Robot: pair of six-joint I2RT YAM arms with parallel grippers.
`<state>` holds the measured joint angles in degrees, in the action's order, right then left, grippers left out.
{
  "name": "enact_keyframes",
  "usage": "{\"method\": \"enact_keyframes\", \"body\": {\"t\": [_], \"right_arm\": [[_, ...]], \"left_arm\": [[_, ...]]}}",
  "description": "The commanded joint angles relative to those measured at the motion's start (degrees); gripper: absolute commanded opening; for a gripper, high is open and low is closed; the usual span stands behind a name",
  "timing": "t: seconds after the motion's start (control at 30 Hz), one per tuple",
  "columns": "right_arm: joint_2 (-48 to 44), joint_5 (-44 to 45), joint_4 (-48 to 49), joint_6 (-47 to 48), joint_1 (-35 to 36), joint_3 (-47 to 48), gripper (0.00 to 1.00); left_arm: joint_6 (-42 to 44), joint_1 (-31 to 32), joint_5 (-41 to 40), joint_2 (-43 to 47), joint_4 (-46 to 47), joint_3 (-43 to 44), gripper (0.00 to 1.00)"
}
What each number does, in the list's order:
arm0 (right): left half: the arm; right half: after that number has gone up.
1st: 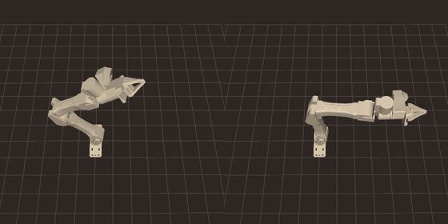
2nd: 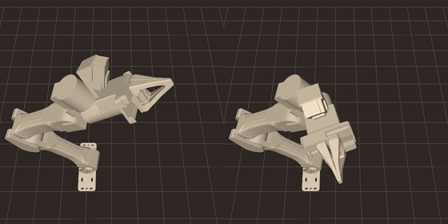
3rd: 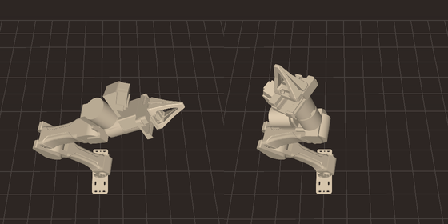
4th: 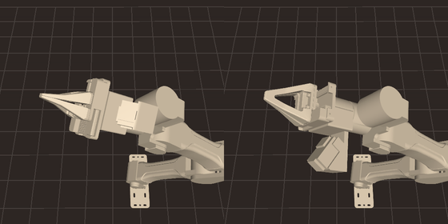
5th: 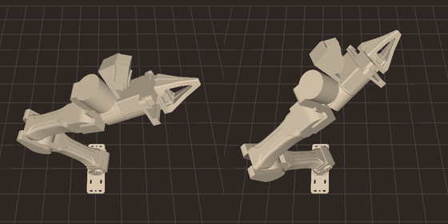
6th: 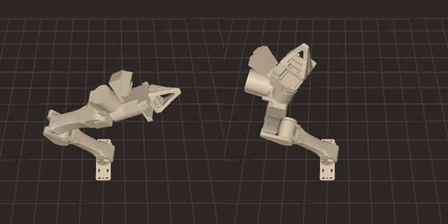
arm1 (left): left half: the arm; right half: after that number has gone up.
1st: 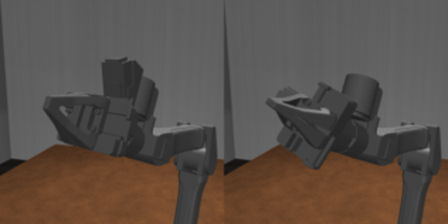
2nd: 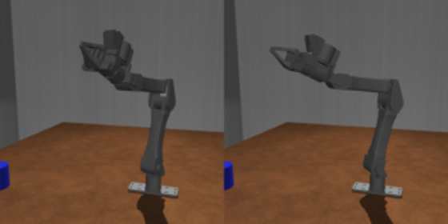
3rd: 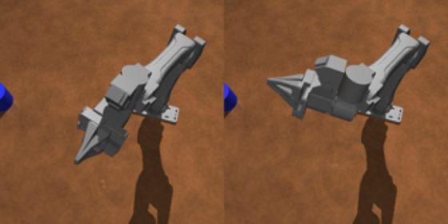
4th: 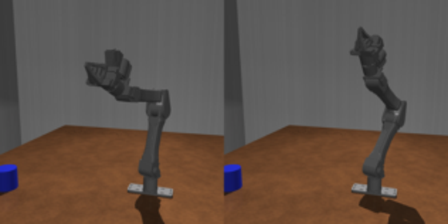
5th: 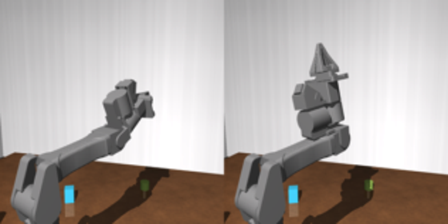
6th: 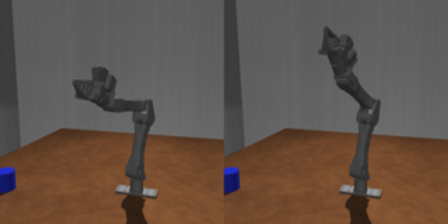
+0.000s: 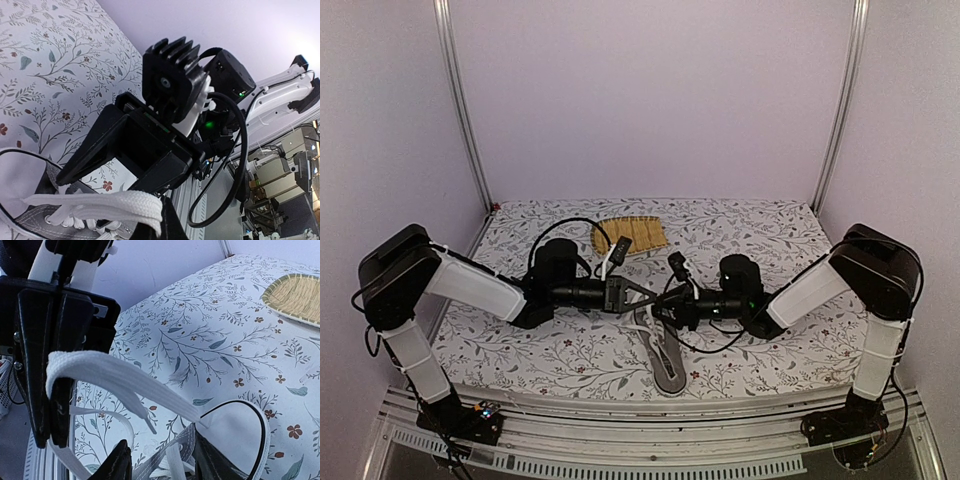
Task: Tie the shoes
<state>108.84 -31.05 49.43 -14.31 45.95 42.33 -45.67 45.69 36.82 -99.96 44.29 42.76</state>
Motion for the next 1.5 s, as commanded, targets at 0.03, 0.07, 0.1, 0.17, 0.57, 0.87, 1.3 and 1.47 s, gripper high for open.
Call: {"method": "enact_keyframes", "body": {"t": [0.03,0.07,0.1,0.17,0.57,0.87,1.3,1.47], "right_arm": [[2.42,0.73,3.98,2.78,0.62,3.10,0.42],[2.82,0.53,3.87,3.03,0.72,3.76,0.42],[3.19,0.40,3.62,3.16,0.76,4.15,0.41],[4.01,0.17,3.17,3.36,0.93,4.94,0.40],[4.22,2.28,-1.16,4.17,1.82,7.14,0.03],[-6.52,10.20,-5.35,3.92,1.69,-1.18,0.02],[-15.54,18.25,-25.22,5.34,1.50,-0.95,0.02],[-15.76,18.46,-30.93,5.86,1.47,1.46,0.02]], "left_arm": [[-0.47,-0.54,0.19,-0.39,1.27,1.00,0.00],[-0.40,-0.47,0.04,-0.46,1.17,0.96,0.00],[-0.31,-0.46,-0.07,-0.47,1.07,1.00,0.00],[-0.30,-0.51,-0.09,-0.54,1.14,1.01,0.00],[0.39,-0.48,-1.16,-0.24,0.38,0.81,0.00],[3.30,-0.76,-4.58,1.70,-4.40,0.21,0.00],[4.19,-0.84,-5.35,1.61,-5.80,-0.12,0.00],[4.42,-0.75,-3.92,0.73,-5.64,-0.05,0.08]]}}
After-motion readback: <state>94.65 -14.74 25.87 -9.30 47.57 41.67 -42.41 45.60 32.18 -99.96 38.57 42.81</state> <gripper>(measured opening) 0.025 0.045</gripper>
